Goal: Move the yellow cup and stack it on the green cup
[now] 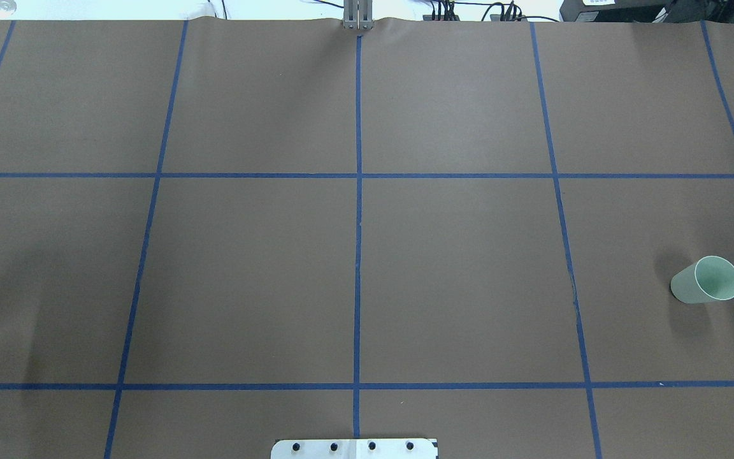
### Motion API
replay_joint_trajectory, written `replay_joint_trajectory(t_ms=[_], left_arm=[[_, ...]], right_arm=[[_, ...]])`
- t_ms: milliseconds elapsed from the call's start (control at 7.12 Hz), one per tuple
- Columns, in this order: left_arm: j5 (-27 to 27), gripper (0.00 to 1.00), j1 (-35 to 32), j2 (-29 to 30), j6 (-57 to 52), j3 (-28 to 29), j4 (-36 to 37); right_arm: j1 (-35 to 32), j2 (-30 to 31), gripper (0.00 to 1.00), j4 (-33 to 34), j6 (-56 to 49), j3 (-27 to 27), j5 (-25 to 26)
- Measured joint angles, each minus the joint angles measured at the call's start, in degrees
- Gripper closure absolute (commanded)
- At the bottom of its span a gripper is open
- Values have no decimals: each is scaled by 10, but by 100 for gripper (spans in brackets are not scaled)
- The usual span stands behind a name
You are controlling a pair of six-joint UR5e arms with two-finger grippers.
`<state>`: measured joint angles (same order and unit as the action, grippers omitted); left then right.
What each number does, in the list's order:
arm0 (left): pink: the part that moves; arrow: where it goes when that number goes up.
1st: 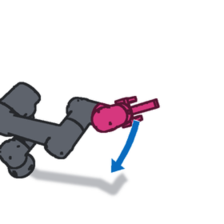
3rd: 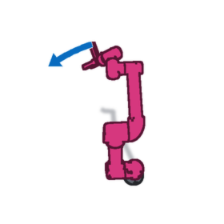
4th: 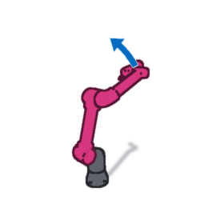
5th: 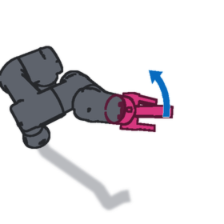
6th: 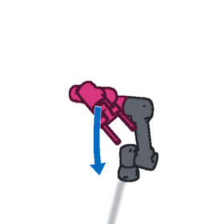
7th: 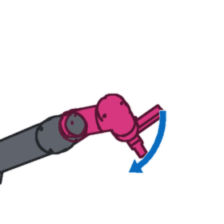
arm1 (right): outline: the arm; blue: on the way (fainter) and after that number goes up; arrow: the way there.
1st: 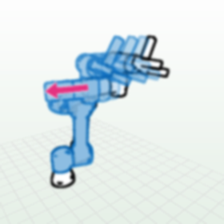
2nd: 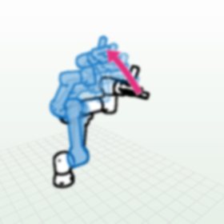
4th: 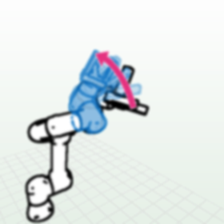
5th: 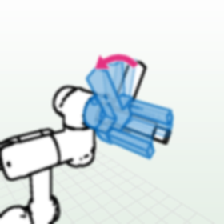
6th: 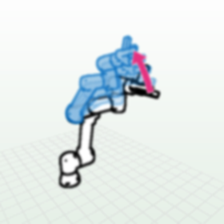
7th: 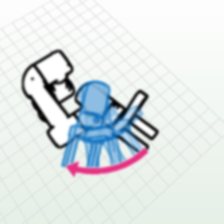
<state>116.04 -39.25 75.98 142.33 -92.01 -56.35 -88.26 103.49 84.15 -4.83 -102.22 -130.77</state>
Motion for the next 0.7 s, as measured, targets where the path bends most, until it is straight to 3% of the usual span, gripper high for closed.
replay_joint_trajectory(t_ms=[702], left_arm=[[24,0,-1,-5,29,81,-75]], right_arm=[[5,-2,0,-11,0,-2,1]])
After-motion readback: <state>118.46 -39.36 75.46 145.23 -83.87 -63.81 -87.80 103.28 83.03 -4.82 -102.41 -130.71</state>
